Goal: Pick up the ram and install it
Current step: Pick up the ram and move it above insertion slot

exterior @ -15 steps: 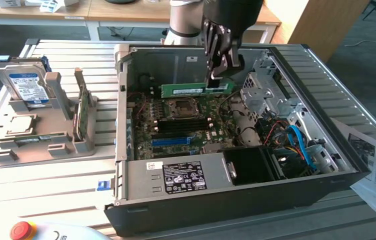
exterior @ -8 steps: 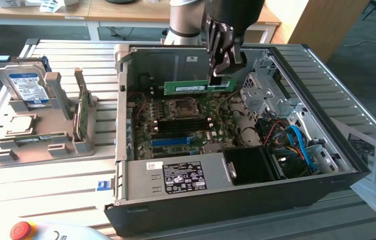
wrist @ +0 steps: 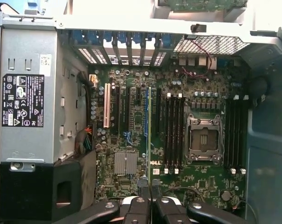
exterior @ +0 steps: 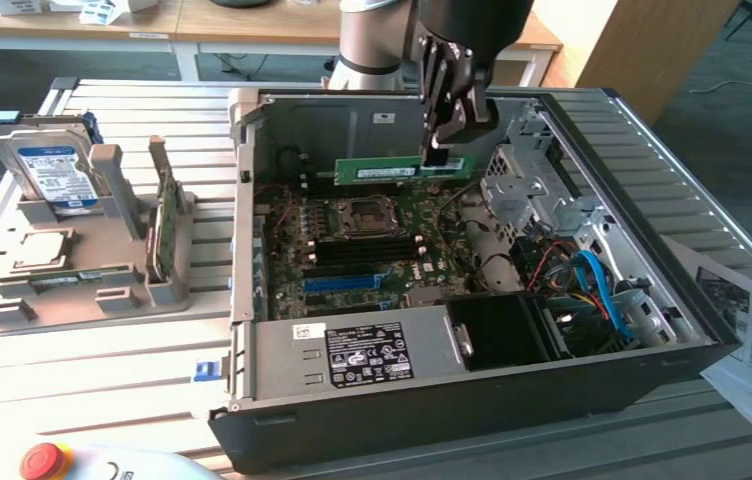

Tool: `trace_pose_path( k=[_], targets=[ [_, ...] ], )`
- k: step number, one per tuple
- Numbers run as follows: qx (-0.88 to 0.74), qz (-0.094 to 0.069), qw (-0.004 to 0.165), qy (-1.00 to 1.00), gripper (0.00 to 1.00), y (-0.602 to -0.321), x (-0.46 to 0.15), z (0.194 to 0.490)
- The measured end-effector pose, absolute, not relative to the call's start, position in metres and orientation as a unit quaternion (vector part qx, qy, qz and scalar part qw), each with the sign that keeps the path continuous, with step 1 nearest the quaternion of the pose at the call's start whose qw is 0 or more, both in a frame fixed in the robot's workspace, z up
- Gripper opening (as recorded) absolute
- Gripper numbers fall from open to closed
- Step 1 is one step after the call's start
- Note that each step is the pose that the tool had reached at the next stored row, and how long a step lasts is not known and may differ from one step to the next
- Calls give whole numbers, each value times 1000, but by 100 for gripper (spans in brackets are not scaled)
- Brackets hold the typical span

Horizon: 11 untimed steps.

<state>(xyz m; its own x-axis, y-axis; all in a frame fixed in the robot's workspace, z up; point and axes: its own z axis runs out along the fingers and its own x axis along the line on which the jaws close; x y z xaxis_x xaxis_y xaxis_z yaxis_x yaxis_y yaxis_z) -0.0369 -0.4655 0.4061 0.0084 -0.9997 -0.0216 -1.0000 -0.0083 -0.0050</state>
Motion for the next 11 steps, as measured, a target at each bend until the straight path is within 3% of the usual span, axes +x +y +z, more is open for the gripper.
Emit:
trace_pose_path(
  k=[11],
  targets=[
    [-709, 6, 9, 705, 12, -461, -36, 406]
  ],
)
